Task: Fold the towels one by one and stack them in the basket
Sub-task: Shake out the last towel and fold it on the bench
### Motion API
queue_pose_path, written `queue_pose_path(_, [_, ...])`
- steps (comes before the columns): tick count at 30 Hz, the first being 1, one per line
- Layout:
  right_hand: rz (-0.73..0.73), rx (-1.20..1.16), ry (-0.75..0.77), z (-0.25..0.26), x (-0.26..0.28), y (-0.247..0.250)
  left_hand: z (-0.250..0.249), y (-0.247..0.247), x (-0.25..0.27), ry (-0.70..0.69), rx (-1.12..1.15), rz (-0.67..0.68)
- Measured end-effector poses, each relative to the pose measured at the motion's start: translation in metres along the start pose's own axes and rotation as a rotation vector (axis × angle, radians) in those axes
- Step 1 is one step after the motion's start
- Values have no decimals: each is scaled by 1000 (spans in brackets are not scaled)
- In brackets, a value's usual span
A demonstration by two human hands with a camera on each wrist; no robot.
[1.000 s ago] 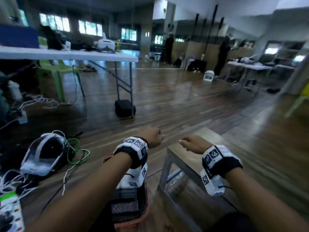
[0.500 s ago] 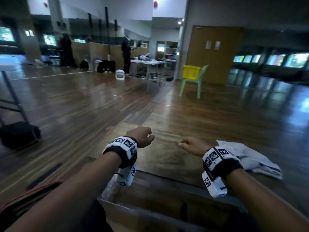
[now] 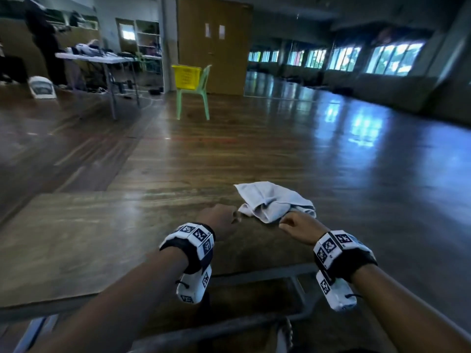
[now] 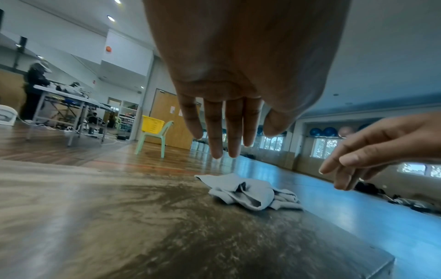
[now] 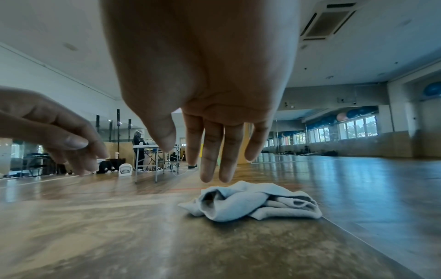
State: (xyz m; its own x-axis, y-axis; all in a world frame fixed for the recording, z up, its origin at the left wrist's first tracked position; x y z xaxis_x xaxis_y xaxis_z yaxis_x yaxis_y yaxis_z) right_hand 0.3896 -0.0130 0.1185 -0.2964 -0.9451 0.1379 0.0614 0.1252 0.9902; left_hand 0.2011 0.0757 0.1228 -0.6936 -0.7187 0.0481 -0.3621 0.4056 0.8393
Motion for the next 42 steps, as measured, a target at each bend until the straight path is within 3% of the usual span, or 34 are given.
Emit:
queue_pose_path(11, [-122, 169, -28, -34, -111, -36, 1, -50, -148, -131, -53, -23])
queue_pose_path(17, [-216, 241, -126, -30, -153, -60, 16, -71, -204, -25, -174, -12])
queue_pose_path(21, [-186, 279, -162, -31, -164, -78, 22, -83, -217, -44, -202, -42])
queue_pose_path(25, [-156, 254, -175, -41, -156, -77, 25, -70, -214, -116, -67, -125])
queue_pose_path(30, [-287, 66, -151, -37, -134, -39, -6, -21, -184, -283, -2, -251])
queue_pose_path(37, [-663, -161, -42, 6, -90, 87, -70, 78, -116, -448, -98, -356])
queue_pose_path(42, [-609, -139, 87, 48, -45, 172, -107, 162, -45, -515, -155, -489])
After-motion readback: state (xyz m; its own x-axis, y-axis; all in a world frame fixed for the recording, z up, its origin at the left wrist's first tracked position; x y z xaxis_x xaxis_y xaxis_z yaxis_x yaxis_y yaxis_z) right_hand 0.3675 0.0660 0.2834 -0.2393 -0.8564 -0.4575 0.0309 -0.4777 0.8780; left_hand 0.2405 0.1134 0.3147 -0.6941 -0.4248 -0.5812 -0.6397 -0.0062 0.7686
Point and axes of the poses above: each hand's wrist, its own x-axis away from the middle knuckle, its own y-axis out of the back of the hand, z = x × y, the point moved 6 cm from there along -x, towards the middle knuckle, and after that the axes turned 15 degrees about x, right-handed, at the moved point
